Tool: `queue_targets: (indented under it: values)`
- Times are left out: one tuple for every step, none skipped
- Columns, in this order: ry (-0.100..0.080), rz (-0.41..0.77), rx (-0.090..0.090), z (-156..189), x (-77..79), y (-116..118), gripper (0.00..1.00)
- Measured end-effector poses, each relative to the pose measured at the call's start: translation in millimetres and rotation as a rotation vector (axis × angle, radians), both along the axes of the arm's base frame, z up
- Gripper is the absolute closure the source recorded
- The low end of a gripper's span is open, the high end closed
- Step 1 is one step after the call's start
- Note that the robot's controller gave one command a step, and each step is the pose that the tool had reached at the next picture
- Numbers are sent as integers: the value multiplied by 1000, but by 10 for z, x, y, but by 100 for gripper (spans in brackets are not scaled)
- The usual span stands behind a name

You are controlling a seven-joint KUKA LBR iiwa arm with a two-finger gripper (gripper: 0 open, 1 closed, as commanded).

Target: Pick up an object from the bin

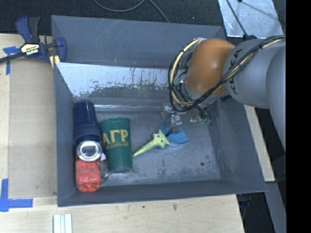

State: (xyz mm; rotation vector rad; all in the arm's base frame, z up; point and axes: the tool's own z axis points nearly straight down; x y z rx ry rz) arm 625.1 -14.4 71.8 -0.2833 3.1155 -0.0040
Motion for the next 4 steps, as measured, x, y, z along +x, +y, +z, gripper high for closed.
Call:
queue_targets:
  values:
    - [0,1,0,0,0,0,100]
    - [-2,23,-1,114,-7,6,100]
    - [-2,37,0,383,-30,-72,100]
    - [-9,37,-1,495,1,-100,100]
